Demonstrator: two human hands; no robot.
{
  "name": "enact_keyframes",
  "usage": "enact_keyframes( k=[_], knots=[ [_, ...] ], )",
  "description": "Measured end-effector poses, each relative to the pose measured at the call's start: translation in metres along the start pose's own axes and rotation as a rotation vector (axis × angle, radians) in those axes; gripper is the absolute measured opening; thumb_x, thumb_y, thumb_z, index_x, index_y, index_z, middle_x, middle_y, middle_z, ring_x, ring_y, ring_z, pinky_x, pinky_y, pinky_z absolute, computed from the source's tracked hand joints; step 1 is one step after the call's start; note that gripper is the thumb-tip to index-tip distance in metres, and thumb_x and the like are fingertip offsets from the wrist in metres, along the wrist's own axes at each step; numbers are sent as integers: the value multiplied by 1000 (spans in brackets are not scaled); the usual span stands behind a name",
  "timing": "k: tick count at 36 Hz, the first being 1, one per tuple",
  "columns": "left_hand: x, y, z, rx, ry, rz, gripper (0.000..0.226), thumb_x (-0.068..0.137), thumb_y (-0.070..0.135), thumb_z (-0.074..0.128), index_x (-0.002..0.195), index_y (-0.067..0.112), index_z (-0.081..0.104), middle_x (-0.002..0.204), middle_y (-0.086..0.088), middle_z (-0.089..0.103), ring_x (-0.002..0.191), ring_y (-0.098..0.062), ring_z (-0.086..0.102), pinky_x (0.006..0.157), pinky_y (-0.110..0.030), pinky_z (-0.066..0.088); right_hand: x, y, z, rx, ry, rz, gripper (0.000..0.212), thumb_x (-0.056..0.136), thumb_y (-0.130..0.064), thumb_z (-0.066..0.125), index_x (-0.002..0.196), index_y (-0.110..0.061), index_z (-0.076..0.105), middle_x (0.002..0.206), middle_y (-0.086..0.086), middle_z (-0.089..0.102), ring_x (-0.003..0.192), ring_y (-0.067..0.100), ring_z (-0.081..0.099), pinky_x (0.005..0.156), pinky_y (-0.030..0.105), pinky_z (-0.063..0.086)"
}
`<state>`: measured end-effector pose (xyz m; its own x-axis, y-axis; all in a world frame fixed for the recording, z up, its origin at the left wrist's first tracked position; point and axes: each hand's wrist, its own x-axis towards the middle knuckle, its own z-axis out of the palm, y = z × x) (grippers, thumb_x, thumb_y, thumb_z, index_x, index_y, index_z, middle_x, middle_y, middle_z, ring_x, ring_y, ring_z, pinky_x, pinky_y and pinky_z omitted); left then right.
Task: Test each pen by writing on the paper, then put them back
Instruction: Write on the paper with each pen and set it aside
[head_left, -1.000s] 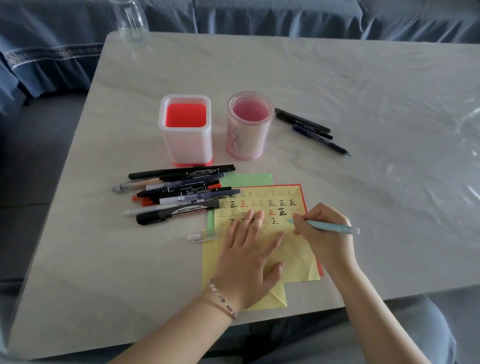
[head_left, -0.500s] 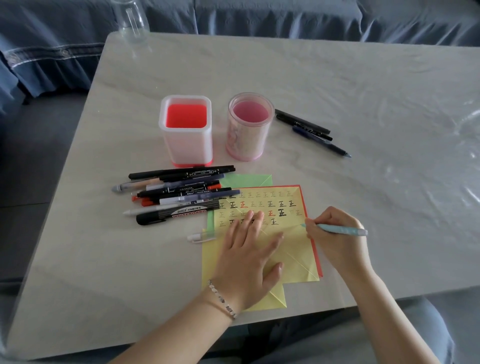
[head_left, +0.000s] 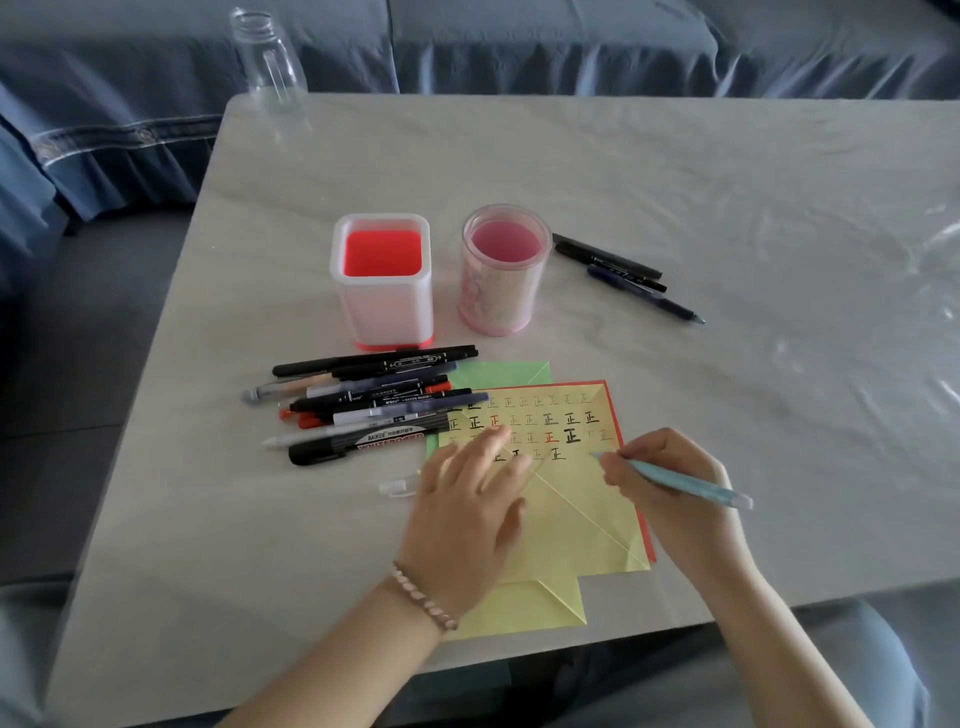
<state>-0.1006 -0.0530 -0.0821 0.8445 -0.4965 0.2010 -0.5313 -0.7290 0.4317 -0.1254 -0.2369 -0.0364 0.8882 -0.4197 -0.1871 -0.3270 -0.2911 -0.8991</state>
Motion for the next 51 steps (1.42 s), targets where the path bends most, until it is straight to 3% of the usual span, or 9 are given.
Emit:
enact_keyframes(
  k=[5,11,16,20,25,39,44,48,51],
  knots=[
    [-7,-32,-27,83,130,-62,32,82,25,45,103,13,65,106,-5,65,99,-17,53,84,-38,47,-8,-12,18,81,-95,48,9,77,-9,71,73,-12,63,63,-3,70,55,2,62,53,15,50],
    [-14,-53,-35,129,39,-114,24,58,12,85,78,12,70,74,3,59,73,-18,55,62,-33,50,-14,-22,33,229,-167,117,3,81,-7,66,78,-8,63,66,2,71,56,7,62,56,16,51],
    [-14,-41,-34,-39,39,-210,19,69,9,77,82,15,64,82,4,60,76,-17,59,70,-31,53,-20,-29,35,443,-198,262,10,86,-12,60,79,-5,61,68,7,71,57,11,61,59,20,52],
    [-14,-15,-52,-556,68,-426,5,84,27,60,88,24,58,86,15,61,83,2,58,71,-6,42,-25,-34,32,539,-220,282,15,85,-12,59,71,-5,58,64,8,67,58,14,59,59,21,51],
    [-11,3,-66,-846,50,-412,7,79,20,65,85,20,63,82,9,67,76,-2,61,65,-11,45,-30,-43,27,626,-253,258,17,69,-20,63,64,-7,54,57,6,62,56,16,56,57,21,49],
    [-10,11,-64,-821,2,-380,19,76,43,64,84,26,63,86,17,66,84,-2,61,74,-18,49,-34,-40,21,564,-272,205,24,70,-20,75,62,-8,55,57,8,63,56,15,58,56,20,50],
    [-9,14,-63,-735,-6,-342,24,78,16,69,81,39,62,91,24,64,81,1,61,71,-10,47,-36,-41,25,426,-368,166,31,70,-33,60,74,-3,63,66,10,69,60,15,60,61,23,51],
    [-5,17,-67,-771,-16,-367,26,75,15,71,78,40,64,86,20,66,74,1,59,66,-10,46,-37,-41,29,521,-325,202,55,87,-54,45,66,-8,66,58,12,62,49,15,52,49,20,44],
    [1,25,-67,-820,-62,-368,23,74,17,73,77,39,65,80,21,67,69,3,58,63,-8,43,-35,-40,31,552,-260,213,46,93,-40,44,64,-6,56,50,4,50,44,12,40,45,20,33]
  ],
)
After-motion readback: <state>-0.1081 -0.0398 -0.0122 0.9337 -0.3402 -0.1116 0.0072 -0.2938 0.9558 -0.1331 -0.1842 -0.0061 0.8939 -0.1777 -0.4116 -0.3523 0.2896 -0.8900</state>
